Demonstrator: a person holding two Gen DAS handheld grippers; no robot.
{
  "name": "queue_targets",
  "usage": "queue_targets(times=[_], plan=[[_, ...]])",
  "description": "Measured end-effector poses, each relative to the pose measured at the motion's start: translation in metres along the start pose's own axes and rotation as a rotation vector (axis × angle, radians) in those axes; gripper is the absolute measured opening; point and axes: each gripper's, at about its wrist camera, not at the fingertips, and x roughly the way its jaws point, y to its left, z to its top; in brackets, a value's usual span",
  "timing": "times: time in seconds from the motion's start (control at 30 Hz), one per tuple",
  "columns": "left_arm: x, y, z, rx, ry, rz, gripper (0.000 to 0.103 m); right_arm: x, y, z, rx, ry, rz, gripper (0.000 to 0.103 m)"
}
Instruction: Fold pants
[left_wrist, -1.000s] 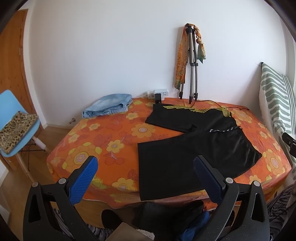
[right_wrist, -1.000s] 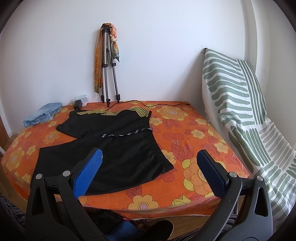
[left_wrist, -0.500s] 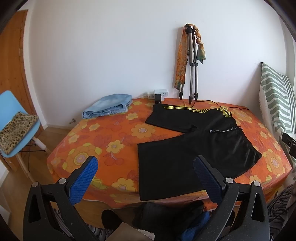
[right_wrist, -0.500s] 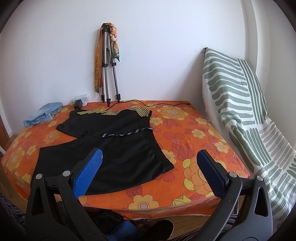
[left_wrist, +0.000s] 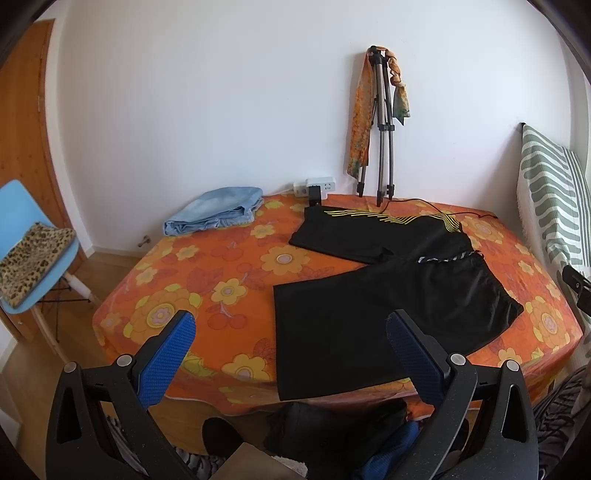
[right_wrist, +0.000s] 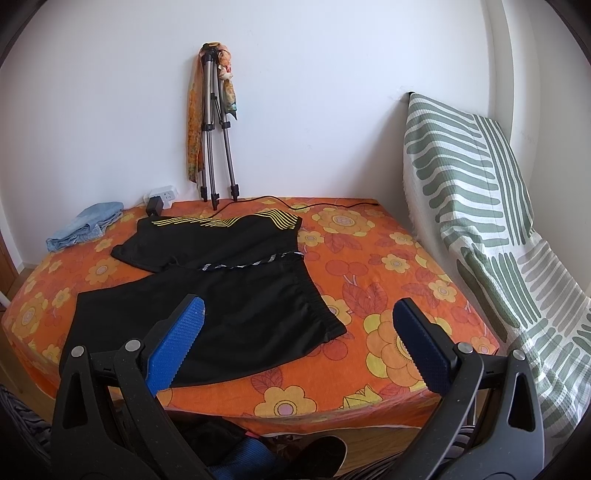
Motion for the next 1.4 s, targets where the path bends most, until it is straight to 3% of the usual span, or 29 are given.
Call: queue_targets(times=[0.73, 1.0, 1.4], plan=[[0.007, 0.0, 0.0, 0.002, 0.01, 0.002, 0.103, 0.007, -0.001, -0.005, 0.006, 0.015, -0.001, 0.103], [0.026, 0.004, 0.005, -0.005, 0.028, -0.013, 0.103, 0.021, -0.002, -0.005, -0.005, 0.026, 0.021, 0.103], [0.064, 0.006, 0.022, 0.011, 0.068, -0.049, 0.103, 0.054, -0.001, 0.024, -0.029, 0.044, 0.075, 0.103]])
